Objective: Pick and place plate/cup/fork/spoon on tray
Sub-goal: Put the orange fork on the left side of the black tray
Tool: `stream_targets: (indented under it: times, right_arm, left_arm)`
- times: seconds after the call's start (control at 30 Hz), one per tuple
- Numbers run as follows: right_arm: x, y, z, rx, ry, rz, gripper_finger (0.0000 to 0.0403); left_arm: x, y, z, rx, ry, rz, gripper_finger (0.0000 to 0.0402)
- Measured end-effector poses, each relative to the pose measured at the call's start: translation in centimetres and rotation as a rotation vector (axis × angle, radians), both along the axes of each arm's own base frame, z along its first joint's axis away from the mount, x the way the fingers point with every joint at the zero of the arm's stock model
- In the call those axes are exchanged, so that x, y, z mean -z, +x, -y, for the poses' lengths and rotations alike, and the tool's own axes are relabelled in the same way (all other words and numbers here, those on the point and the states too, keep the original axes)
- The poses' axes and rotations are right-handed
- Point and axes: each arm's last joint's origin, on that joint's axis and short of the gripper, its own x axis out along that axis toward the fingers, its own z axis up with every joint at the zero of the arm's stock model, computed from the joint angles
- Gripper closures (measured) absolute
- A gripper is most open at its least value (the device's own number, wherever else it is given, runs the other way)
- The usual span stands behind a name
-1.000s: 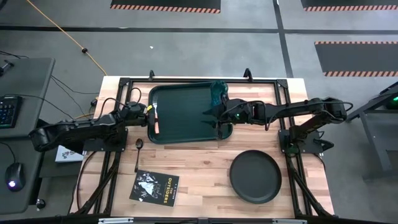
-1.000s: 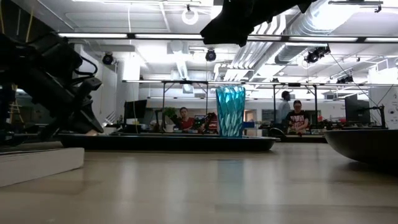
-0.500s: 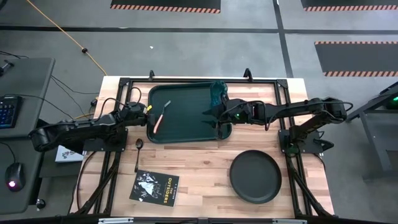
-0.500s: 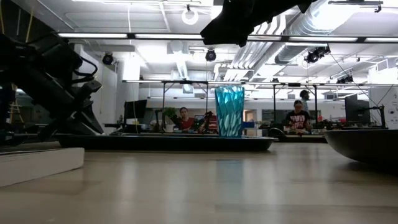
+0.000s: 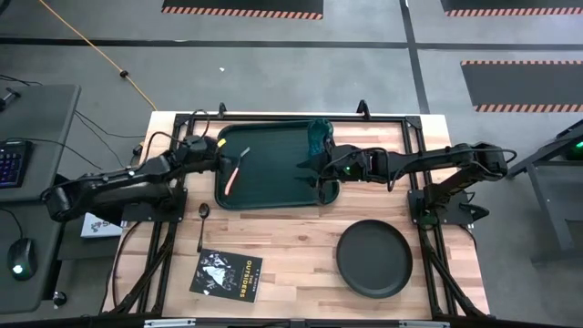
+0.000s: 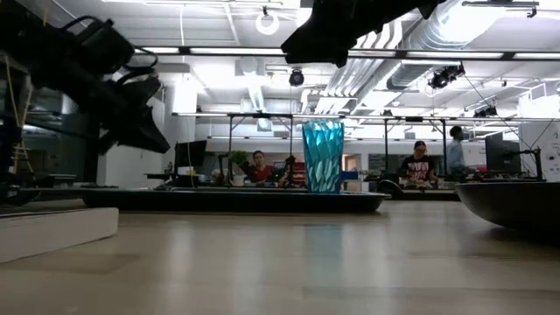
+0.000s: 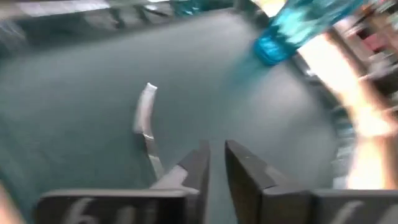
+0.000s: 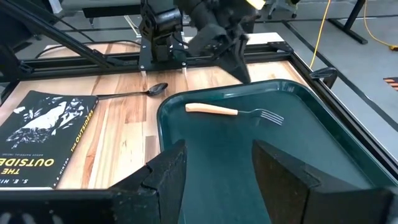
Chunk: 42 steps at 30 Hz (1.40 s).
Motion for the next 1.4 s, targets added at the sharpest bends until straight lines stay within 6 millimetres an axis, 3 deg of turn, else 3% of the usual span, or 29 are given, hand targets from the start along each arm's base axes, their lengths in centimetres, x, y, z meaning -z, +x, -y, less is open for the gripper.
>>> stream_targets:
  times: [0.07, 0.17, 0.4, 0.67, 1.0, 1.4]
  right_arm:
    - [0.0, 0.0, 0.0, 0.0, 0.0, 0.0, 0.0229]
    - [-0.1, 0.0, 0.0, 0.0, 0.0, 0.009, 0.0229]
    - [-0.4, 0.2, 0.0, 0.0, -0.002, 0.043, 0.0229]
    - [-0.4, 0.1, 0.0, 0.0, -0.002, 0.04, 0.0229]
    - [-0.2, 0.1, 0.0, 0.0, -0.001, 0.022, 0.0229]
    - [-0.1, 0.0, 0.0, 0.0, -0.001, 0.015, 0.0229]
  left_arm:
    - [-0.7, 0.2, -0.3, 0.001, 0.051, -0.111, 0.0393]
    - [-0.8, 0.9, -0.6, 0.05, 0.072, -0.247, 0.0397]
    - [1.4, 3.9, -0.9, 0.183, 0.091, -0.414, 0.0401]
    - [0.9, 7.2, -2.0, 0.255, 0.18, -0.449, 0.0401]
    - [3.5, 7.6, -3.5, 0.281, 0.223, -0.662, 0.0401]
    - [2.9, 7.3, -3.7, 0.253, 0.282, -0.694, 0.0401]
